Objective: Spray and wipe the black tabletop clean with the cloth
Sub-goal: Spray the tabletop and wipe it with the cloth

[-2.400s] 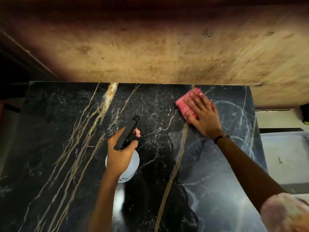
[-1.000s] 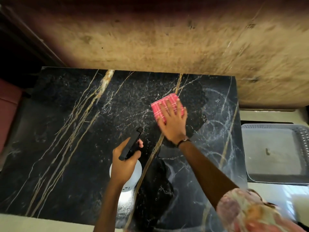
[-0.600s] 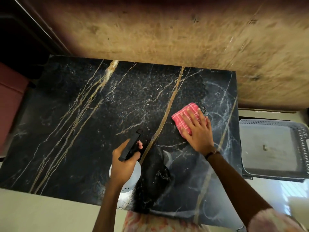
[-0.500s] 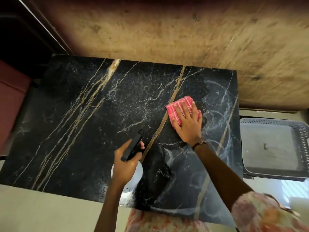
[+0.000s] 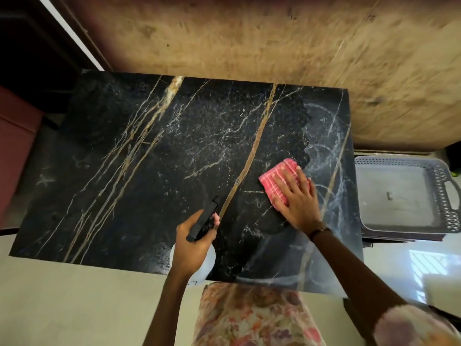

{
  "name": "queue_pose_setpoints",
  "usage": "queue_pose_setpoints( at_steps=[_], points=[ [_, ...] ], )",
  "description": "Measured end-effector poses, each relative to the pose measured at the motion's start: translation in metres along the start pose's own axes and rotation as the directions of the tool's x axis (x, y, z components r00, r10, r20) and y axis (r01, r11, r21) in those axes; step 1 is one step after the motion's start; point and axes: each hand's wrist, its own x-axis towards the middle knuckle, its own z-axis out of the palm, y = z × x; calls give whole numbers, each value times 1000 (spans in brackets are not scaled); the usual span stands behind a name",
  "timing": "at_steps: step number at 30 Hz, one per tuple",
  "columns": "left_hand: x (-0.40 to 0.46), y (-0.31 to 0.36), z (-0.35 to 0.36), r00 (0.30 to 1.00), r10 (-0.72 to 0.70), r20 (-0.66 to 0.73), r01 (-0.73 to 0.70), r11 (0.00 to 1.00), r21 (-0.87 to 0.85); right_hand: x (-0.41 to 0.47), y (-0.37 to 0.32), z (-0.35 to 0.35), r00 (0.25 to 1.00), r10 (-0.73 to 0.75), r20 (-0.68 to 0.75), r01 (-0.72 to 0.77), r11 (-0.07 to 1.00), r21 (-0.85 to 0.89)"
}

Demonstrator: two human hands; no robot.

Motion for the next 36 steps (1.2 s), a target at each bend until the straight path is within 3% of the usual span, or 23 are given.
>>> queue_pose_setpoints(
  at_steps=[3, 8, 11, 15, 17, 19, 23, 27, 31, 34, 36],
  points=[
    [-12, -6, -4, 1000, -6, 13, 6, 1000, 10, 16, -49, 8, 996, 91, -19, -90, 993, 72],
    [-33, -12, -14, 999, -15, 38, 15, 1000, 3, -68, -84, 29, 972, -231, 34, 231, 973, 27],
    [-41, -15, -18, 999, -4, 35, 4, 1000, 14, -120, -46, 34, 960, -280, 30, 281, 959, -35],
    [-56, -18, -21, 999, -17, 29, 17, 1000, 5, -110, -19, 25, 994, -106, 21, 106, 994, -31],
    [-63, -21, -24, 999, -22, 29, 22, 1000, 6, -91, -46, 24, 998, 57, 5, -57, 998, 27],
    [-68, -25, -27, 999, -20, 30, 19, 1000, 5, -78, -81, 29, 992, 122, -16, -120, 989, 90],
    [-80, -32, -31, 1000, -18, 20, 17, 999, 46, -108, -141, 44, 994, -109, 26, 107, 991, 75],
    [-90, -35, -34, 1000, -17, 3, 17, 1000, 18, -171, -115, 46, 965, -260, 33, 259, 966, 22],
    [-100, -37, -36, 1000, -6, -12, 6, 1000, -8, -173, -56, 35, 994, -103, 22, 103, 995, 17],
    [-106, -40, -36, 1000, -14, -2, 14, 1000, -9, -138, -77, 27, 998, 66, 20, -68, 995, 70],
    [-110, -41, -33, 1000, -13, -3, 13, 1000, 15, -120, -108, 29, 998, 53, 19, -55, 995, 80]
  ],
)
